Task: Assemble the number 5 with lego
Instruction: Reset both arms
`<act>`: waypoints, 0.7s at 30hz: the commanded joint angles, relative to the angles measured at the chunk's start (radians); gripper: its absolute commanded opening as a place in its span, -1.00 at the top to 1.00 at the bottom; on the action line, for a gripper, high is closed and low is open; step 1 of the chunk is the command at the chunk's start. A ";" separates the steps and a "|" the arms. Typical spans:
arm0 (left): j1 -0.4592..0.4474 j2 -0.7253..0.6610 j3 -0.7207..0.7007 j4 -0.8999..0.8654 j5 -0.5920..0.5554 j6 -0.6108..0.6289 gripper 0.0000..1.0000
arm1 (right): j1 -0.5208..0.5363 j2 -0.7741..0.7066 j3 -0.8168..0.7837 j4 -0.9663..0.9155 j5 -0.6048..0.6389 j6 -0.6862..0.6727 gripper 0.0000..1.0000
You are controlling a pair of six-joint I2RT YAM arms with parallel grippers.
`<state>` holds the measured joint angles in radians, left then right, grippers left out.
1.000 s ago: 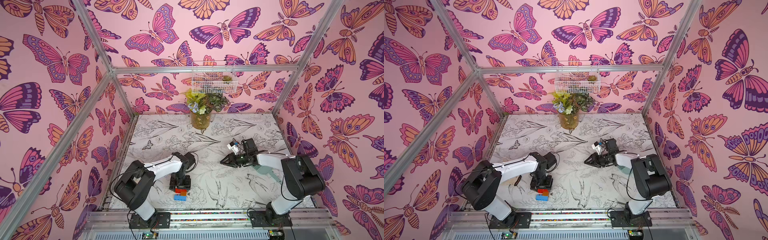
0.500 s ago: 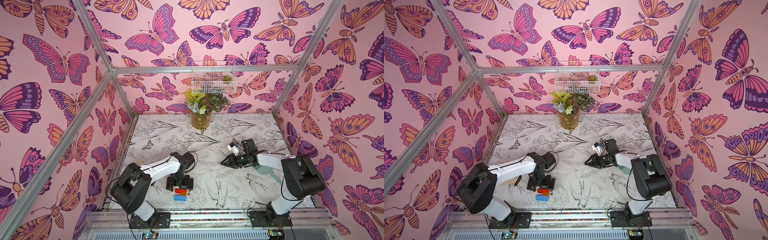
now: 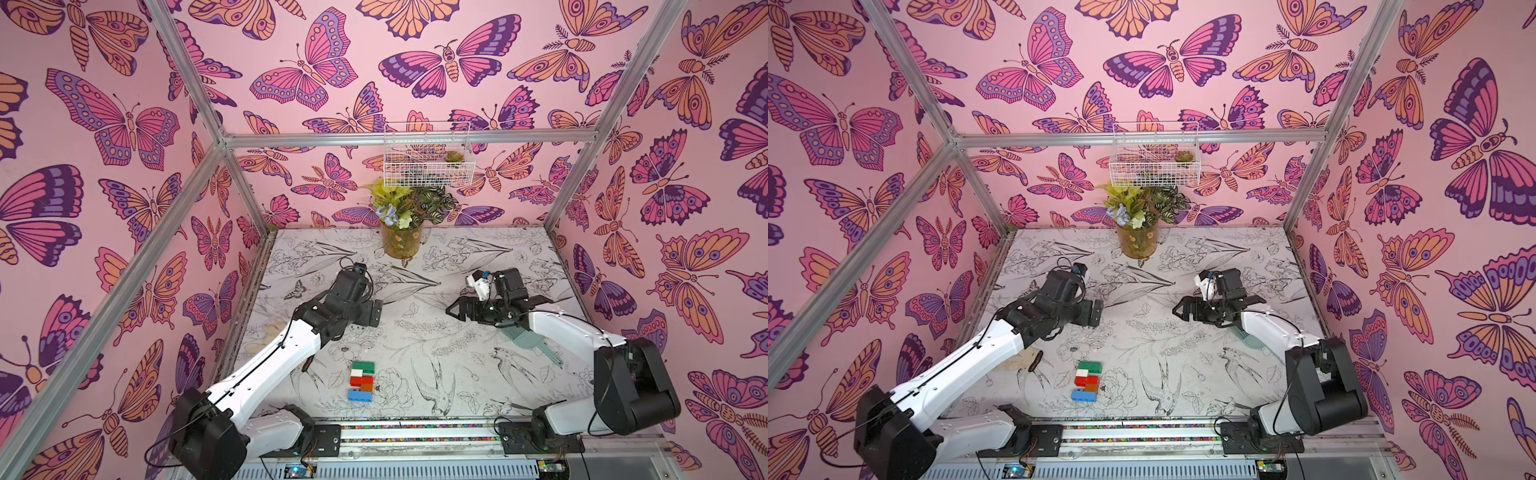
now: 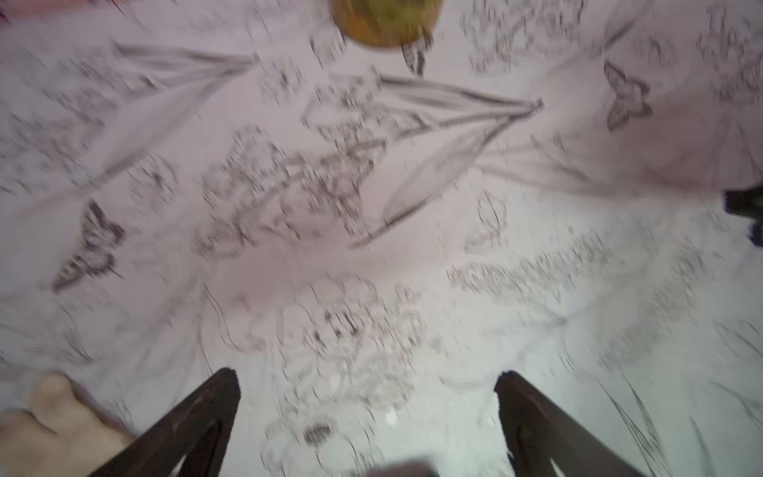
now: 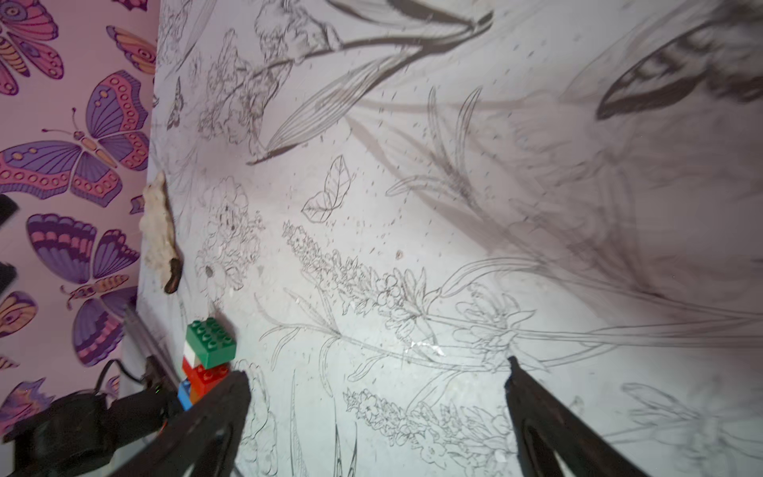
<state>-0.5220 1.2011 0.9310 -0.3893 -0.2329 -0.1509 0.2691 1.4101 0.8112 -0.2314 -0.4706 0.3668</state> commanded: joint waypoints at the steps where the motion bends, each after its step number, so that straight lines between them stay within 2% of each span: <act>1: 0.067 0.039 -0.114 0.433 -0.120 0.259 -1.00 | 0.002 -0.077 -0.012 0.002 0.272 0.001 -0.98; 6: 0.134 0.132 -0.289 0.803 -0.213 0.366 -1.00 | 0.001 -0.204 -0.123 0.165 0.473 -0.085 -0.98; 9: 0.236 0.110 -0.434 1.005 -0.175 0.287 -1.00 | 0.001 -0.274 -0.201 0.276 0.576 -0.099 -0.98; 11: 0.322 0.096 -0.495 1.057 -0.111 0.211 -1.00 | 0.001 -0.300 -0.235 0.321 0.672 -0.095 -0.98; 12: 0.351 0.082 -0.499 1.025 -0.086 0.180 -1.00 | -0.001 -0.308 -0.250 0.338 0.704 -0.108 -0.98; 14: 0.411 0.043 -0.513 1.035 0.032 0.168 -1.00 | -0.003 -0.315 -0.261 0.346 0.755 -0.123 -0.98; 19: 0.490 0.060 -0.516 0.991 0.096 0.151 -1.00 | -0.017 -0.298 -0.281 0.378 0.799 -0.127 -0.97; 21: 0.510 0.114 -0.538 0.999 0.154 0.124 -1.00 | -0.026 -0.296 -0.278 0.378 0.803 -0.121 -0.97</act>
<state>-0.0360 1.2659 0.4252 0.5846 -0.1883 0.0174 0.2573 1.1091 0.5354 0.1032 0.2661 0.2573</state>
